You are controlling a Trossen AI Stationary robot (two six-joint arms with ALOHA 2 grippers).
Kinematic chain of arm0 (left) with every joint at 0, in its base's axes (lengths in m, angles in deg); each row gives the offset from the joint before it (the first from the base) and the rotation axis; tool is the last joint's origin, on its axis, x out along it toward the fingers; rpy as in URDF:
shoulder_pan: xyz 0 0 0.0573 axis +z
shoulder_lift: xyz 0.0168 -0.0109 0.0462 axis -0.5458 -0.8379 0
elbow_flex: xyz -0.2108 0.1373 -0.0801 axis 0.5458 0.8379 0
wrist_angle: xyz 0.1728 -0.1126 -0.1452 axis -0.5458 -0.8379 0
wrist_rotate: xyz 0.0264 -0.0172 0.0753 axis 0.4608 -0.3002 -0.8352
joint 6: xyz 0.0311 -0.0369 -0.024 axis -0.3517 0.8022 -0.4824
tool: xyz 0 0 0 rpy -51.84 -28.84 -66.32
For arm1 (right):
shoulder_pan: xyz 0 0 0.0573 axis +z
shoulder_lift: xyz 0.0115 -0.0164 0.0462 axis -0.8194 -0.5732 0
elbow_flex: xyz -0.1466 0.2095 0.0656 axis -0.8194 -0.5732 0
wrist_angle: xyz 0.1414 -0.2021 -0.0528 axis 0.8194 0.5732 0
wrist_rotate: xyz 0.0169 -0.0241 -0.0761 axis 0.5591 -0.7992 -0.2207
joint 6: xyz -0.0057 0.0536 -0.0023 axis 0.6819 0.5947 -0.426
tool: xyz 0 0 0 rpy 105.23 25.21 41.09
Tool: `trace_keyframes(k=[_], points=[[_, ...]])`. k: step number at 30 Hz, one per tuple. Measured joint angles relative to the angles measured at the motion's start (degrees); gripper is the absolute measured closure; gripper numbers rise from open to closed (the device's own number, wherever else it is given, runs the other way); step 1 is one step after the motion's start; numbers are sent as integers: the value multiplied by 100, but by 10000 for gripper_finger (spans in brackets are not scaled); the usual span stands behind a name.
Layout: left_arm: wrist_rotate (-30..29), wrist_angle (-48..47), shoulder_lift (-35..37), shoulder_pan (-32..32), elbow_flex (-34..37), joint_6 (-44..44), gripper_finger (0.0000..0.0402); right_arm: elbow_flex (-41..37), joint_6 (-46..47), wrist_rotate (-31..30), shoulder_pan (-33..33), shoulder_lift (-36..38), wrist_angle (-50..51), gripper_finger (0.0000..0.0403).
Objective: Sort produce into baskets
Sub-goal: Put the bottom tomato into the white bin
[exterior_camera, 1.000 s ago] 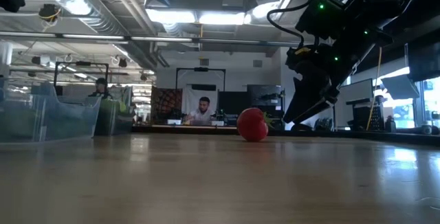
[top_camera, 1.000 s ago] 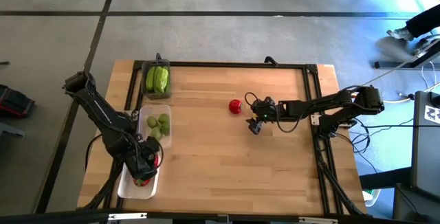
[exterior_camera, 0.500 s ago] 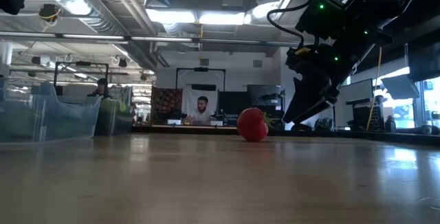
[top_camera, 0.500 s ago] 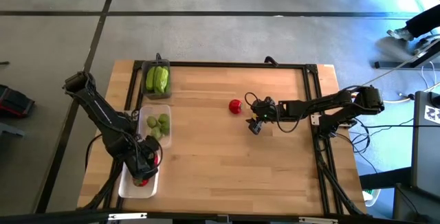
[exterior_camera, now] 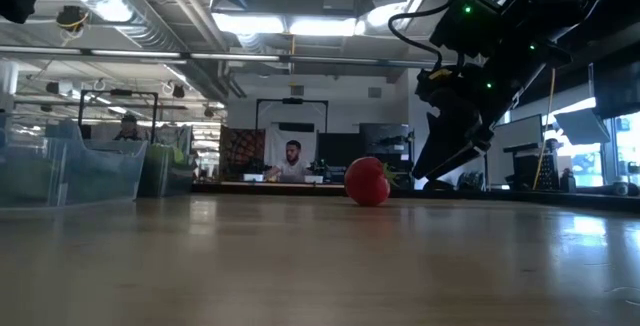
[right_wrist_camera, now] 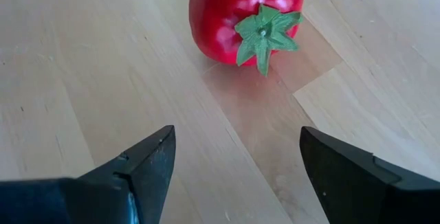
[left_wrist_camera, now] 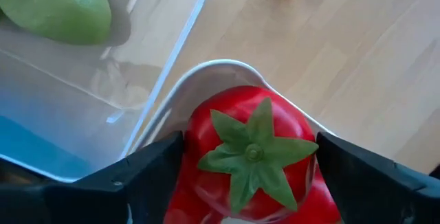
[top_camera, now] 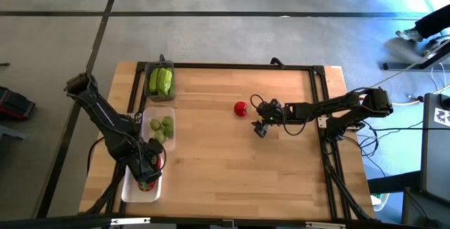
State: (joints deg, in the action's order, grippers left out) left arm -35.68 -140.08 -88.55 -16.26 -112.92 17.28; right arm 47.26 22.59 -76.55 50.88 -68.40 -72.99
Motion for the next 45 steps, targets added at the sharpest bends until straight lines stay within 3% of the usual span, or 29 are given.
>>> trace_keyframes(k=[10, 19, 38, 45], points=[[453, -40, 237, 11, -227, -444, 89, 0, -59, 2, 1, -2, 0, 111], [135, -358, 520, 26, -309, -140, 89, 0, -59, 2, 0, -2, 1, 111], [-11, -432, 485, 24, -282, -886, 89, 0, -118, 2, 0, -2, 1, 111], [205, -866, 269, 15, -278, -858, 50, 0, -118, 2, 0, -2, 2, 111]])
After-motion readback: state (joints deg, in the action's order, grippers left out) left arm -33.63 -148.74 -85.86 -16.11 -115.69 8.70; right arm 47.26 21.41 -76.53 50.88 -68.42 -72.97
